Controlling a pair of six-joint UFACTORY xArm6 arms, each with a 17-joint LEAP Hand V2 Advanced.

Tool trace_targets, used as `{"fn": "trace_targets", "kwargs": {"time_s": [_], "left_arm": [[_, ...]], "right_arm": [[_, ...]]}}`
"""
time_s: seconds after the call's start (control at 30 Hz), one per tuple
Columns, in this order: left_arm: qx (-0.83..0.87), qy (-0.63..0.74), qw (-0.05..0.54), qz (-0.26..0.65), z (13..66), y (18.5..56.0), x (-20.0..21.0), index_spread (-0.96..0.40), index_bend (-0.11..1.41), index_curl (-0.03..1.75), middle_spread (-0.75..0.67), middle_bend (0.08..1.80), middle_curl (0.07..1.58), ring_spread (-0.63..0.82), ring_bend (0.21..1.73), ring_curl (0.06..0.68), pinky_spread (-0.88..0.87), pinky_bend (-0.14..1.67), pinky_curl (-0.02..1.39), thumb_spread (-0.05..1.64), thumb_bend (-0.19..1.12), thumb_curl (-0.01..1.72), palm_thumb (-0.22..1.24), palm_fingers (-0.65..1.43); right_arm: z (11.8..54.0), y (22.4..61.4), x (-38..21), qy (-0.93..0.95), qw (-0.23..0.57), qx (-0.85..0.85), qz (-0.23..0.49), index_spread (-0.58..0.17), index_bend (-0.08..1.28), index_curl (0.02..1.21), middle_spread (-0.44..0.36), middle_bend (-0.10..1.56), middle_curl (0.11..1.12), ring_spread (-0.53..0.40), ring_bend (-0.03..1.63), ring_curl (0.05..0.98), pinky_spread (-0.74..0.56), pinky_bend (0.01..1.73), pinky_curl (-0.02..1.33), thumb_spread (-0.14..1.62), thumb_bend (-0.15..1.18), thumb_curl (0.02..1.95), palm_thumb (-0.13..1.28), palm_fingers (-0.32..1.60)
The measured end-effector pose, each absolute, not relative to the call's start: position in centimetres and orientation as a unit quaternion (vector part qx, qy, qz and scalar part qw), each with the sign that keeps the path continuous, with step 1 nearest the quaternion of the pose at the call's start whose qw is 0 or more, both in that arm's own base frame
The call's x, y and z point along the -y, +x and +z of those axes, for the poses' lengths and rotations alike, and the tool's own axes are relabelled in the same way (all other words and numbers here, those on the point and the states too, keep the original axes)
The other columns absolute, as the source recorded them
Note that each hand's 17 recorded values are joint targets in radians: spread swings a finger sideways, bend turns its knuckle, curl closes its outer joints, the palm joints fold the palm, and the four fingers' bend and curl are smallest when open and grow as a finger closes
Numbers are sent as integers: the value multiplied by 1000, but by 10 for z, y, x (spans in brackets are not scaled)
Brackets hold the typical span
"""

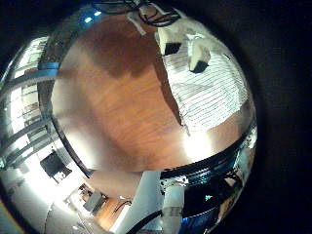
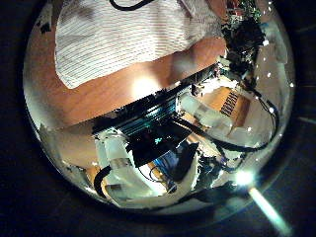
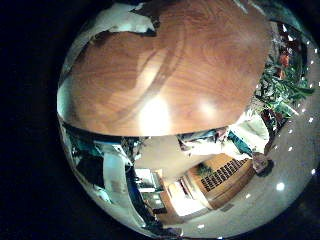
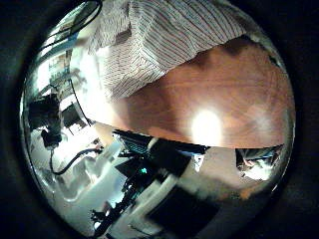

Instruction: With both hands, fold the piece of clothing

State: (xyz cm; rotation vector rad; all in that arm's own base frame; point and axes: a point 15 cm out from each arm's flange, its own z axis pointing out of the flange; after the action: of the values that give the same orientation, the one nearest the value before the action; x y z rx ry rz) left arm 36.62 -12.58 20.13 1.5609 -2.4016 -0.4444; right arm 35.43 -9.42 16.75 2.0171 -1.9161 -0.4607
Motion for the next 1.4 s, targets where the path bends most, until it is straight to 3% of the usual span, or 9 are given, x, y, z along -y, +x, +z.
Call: {"fn": "trace_targets", "kwargs": {"time_s": [0.07,0.1,0.2,0.37,0.5,0.73,1.2,1.27,1.4], "left_arm": [[822,535,122,-152,196,362,124,41,173,403,328,181,352,368,698,255,438,373,456,1076,-43,185,-46,19],[822,535,124,-153,193,359,124,41,173,400,328,181,349,373,695,254,437,371,452,1077,-43,183,-46,20],[820,537,131,-150,185,353,127,41,176,392,327,181,342,382,687,250,444,366,437,1086,-40,183,-41,28],[817,537,142,-155,165,338,126,40,178,384,321,178,331,390,673,244,452,364,419,1101,-37,180,-36,37],[816,536,145,-159,156,333,124,41,180,381,318,178,323,399,664,240,454,363,408,1107,-34,182,-32,42],[816,534,149,-165,148,318,116,41,178,375,316,178,313,406,655,238,449,357,391,1121,-33,185,-31,50],[819,534,150,-145,160,315,112,40,177,367,311,180,303,409,641,235,453,369,369,1135,-31,184,-27,63],[819,536,147,-142,165,314,110,40,177,366,310,177,301,409,644,235,453,370,366,1141,-30,183,-26,67],[819,537,146,-141,175,311,107,40,177,365,309,178,299,410,644,234,453,371,363,1144,-30,182,-26,68]], "right_arm": [[166,354,94,707,163,669,-163,-334,166,296,-188,625,455,-265,1186,363,-156,1167,316,1093,61,384,610,768],[166,354,95,705,162,670,-163,-366,227,317,-206,716,489,-264,1212,375,-227,1171,319,1094,80,400,668,1001],[165,353,99,702,163,674,-164,-419,377,414,-229,845,572,-254,1243,427,-282,1199,370,1091,84,426,751,1173],[162,362,127,693,148,692,-135,-463,659,585,-240,1024,689,-242,1313,497,-248,1323,453,1113,59,445,813,1160],[173,367,159,677,126,718,-102,-453,842,709,-226,1123,757,-241,1364,546,-223,1393,510,1173,58,451,864,1111],[196,352,206,656,127,740,-74,-411,953,847,-207,1237,836,-239,1428,621,-182,1454,598,1260,57,471,920,1012],[237,362,184,678,113,725,-46,-377,1000,971,-186,1307,891,-230,1482,704,-159,1468,725,1307,-3,496,932,937],[240,364,178,683,113,720,-45,-381,859,945,-182,1246,856,-222,1469,687,-202,1434,713,1282,-72,456,740,869],[241,357,183,675,113,727,-51,-386,438,856,-200,1040,790,-246,1462,667,-341,1451,695,1228,-71,386,508,404]]}}
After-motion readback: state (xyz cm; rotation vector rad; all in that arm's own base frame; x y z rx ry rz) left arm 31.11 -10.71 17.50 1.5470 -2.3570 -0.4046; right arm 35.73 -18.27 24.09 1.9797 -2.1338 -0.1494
